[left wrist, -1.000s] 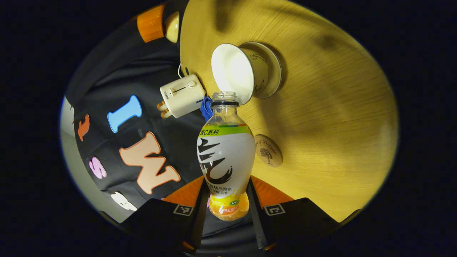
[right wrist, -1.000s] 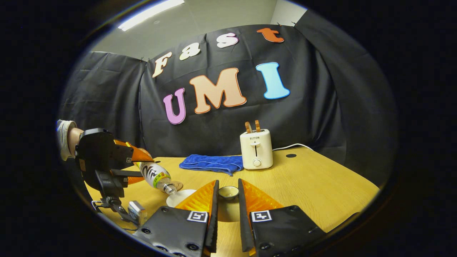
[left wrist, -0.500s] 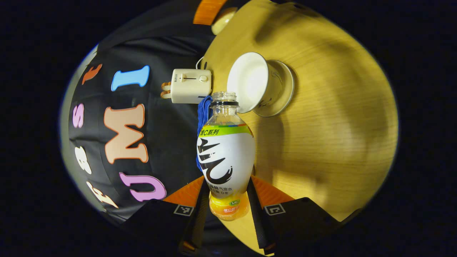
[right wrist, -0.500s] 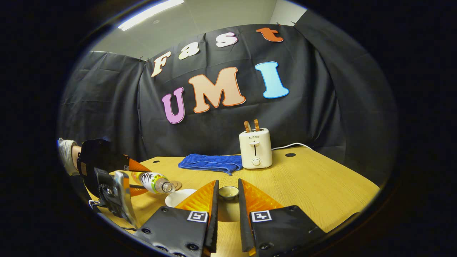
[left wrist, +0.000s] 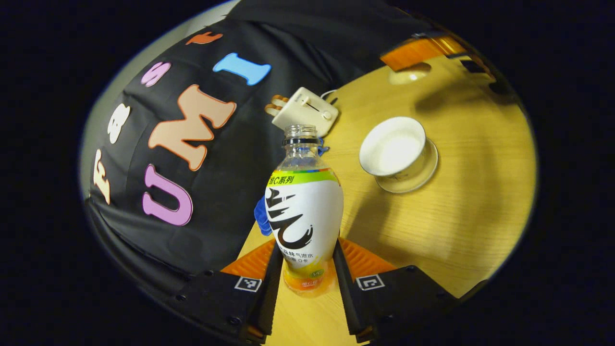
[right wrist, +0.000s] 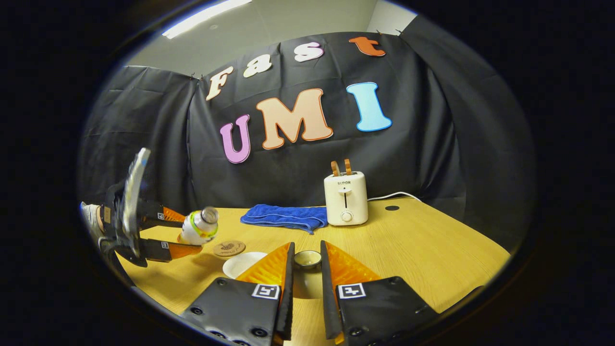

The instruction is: Open the teacup lid with one hand, grasp the water bottle and pour water into the teacup with the other hand; after pouring, place the water bottle on the coaster and then close the teacup lid.

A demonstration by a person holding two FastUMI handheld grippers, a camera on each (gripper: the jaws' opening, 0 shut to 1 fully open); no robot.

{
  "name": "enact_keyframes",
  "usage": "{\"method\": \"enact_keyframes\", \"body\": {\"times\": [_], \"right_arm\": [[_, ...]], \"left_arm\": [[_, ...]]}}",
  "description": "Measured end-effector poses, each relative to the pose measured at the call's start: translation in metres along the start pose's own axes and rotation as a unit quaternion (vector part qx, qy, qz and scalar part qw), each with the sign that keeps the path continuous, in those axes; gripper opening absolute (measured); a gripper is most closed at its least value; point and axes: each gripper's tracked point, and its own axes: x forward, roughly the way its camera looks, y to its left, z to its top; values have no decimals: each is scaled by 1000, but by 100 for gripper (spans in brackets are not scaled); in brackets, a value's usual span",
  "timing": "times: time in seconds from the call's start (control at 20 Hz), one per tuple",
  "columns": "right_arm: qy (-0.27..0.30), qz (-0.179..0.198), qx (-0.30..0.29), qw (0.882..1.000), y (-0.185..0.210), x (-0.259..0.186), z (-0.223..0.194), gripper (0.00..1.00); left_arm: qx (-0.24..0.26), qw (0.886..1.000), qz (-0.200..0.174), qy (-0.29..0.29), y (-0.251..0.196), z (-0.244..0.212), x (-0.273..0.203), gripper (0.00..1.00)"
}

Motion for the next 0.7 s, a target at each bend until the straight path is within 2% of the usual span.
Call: {"method": "enact_keyframes", "body": {"times": [0.1,0.15,0.2,0.4,0.5,0.7], "right_arm": [[0,2,-2,1000,3,1,0,29],[0,2,-3,1000,4,1,0,32],[0,3,-4,1000,4,1,0,32],[0,5,-7,1000,7,0,-1,29],[0,6,-7,1000,8,0,-1,31],[0,5,-9,1000,8,-1,0,30]], "left_arm": [[-57,998,5,-24,9,8,-2,56],[-79,996,12,-31,15,10,-3,58],[-97,994,23,-39,22,9,-4,56],[-142,988,47,-51,41,13,-3,56],[-181,980,48,-68,45,21,-3,55],[-267,958,47,-97,53,33,8,55]]}}
